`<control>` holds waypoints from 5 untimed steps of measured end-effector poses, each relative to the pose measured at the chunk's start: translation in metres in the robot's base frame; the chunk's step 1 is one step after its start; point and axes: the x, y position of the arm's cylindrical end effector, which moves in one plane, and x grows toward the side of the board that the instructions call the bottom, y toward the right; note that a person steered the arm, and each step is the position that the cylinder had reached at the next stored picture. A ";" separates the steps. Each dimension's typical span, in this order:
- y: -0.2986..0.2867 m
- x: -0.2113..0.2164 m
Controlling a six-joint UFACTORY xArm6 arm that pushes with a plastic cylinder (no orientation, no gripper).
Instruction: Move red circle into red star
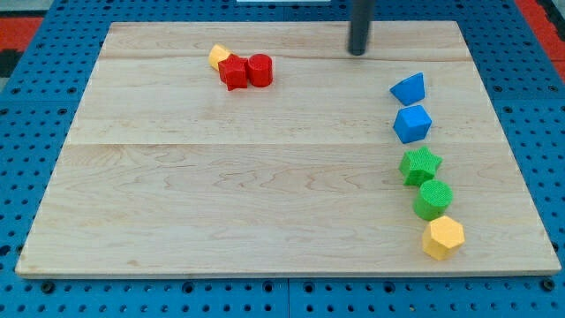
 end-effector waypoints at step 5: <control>-0.011 0.344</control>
